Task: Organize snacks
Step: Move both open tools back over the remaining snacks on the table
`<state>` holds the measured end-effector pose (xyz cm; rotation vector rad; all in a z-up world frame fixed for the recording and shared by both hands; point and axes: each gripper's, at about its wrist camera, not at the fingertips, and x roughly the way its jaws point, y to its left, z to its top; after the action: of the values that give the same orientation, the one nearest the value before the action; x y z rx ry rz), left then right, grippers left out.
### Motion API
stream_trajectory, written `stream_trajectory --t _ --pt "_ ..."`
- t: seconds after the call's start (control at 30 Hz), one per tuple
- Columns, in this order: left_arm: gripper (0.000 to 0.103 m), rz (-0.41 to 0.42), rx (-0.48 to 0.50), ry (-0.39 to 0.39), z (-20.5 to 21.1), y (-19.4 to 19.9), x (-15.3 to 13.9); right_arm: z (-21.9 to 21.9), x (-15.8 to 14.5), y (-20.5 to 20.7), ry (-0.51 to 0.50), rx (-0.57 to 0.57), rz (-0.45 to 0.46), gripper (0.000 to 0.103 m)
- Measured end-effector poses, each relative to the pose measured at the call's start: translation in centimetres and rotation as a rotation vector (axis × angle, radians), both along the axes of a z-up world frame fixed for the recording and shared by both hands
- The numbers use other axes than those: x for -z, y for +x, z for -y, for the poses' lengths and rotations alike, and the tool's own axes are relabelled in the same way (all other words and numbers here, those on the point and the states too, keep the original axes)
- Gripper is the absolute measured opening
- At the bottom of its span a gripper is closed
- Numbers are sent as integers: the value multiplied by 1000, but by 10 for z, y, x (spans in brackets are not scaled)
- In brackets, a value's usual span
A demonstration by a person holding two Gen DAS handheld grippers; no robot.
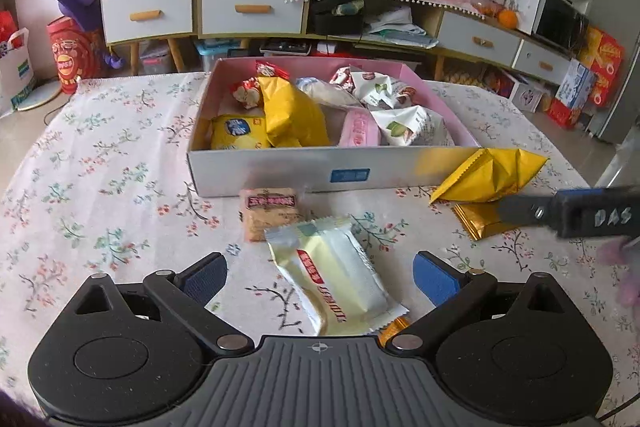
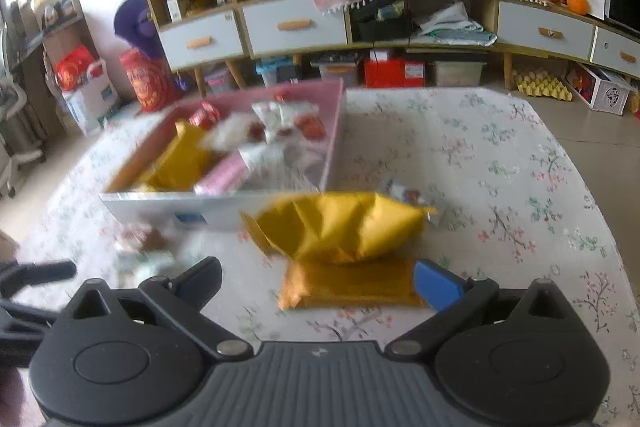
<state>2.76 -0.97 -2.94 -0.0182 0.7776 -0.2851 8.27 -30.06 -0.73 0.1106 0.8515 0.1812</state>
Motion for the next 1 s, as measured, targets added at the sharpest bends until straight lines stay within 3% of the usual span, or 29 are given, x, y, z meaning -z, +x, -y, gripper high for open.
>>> stream_trajectory --t 0.33,0.5,0.73,0.83,1.0 --pt "100 -26 40 -21 10 1 22 0 30 9 -24 10 -94 92" --pt "100 -42 41 -14 14 3 30 -15 37 10 -124 -35 -47 92" --pt "98 -12 39 -18 16 5 32 -11 39 17 -112 -39 -1 92" --pt "92 -3 36 -20 16 6 31 -9 39 19 -111 -45 8 92" --pt "72 10 36 -3 16 7 29 -8 38 21 -116 -61 -4 90"
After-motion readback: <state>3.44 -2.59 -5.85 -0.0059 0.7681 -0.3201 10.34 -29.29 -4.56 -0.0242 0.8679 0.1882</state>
